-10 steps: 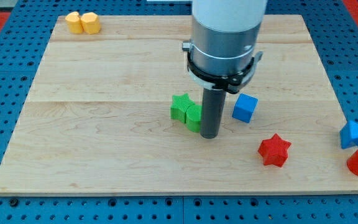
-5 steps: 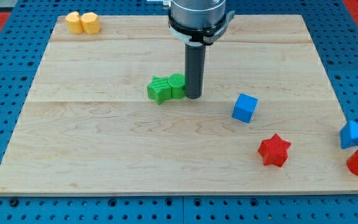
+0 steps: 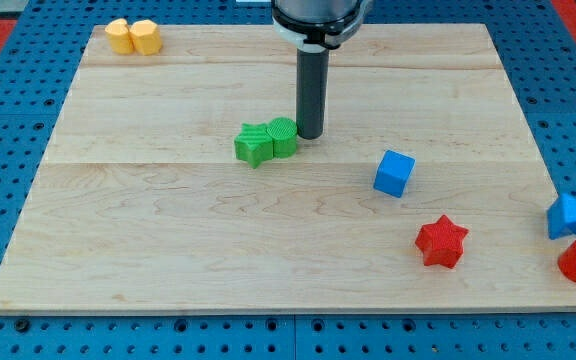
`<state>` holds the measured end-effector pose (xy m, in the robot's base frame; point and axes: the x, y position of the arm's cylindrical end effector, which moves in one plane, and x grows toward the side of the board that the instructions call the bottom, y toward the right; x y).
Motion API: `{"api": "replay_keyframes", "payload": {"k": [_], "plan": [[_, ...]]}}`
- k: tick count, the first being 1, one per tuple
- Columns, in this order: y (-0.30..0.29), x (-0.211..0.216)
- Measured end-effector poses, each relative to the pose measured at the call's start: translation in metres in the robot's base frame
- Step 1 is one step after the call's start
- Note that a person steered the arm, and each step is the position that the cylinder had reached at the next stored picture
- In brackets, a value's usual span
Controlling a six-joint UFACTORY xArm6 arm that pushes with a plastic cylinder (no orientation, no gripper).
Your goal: Place the green blocks to the center left of the board
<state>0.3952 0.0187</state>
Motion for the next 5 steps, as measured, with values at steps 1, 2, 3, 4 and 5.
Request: {"api": "replay_keyframes", "payload": {"k": [1, 2, 3, 4, 5], "plan": [[-0.005, 0.001], [-0.012, 0.02], [-0.039, 0.048], [-0.068, 0.06], [-0.07, 0.06]]}}
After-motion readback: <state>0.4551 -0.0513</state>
